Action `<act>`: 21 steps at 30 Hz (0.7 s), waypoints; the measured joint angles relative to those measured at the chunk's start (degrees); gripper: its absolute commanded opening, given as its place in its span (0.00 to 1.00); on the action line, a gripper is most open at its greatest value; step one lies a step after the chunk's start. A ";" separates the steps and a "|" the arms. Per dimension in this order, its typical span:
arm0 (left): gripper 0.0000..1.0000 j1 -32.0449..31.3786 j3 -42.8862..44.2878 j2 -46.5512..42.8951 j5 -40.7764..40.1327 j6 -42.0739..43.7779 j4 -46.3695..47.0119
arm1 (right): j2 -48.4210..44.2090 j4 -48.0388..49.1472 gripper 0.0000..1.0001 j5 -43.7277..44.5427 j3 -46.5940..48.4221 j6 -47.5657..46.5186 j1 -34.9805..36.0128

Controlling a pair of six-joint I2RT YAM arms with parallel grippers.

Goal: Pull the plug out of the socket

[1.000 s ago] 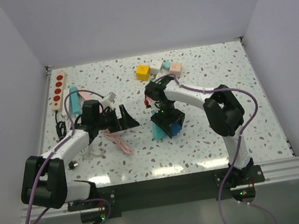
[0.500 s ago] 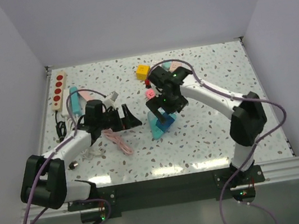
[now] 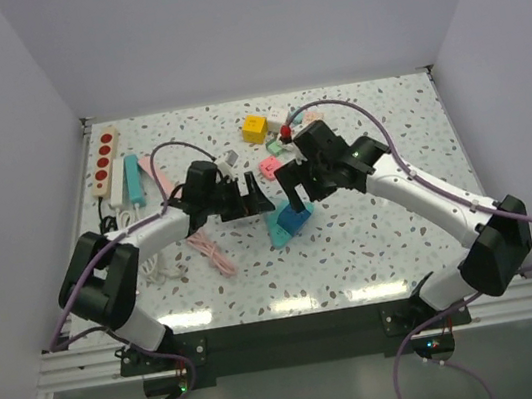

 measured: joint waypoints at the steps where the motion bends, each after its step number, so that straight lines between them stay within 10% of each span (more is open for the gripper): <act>1: 1.00 -0.17 0.02 0.81 -0.33 -0.33 0.13 | 0.46 0.66 0.98 -0.09 -0.85 -0.39 0.02; 21: 1.00 -0.31 -8.48 -5.92 -7.72 -7.17 2.45 | 12.76 17.49 0.85 -7.80 -10.01 -9.14 0.02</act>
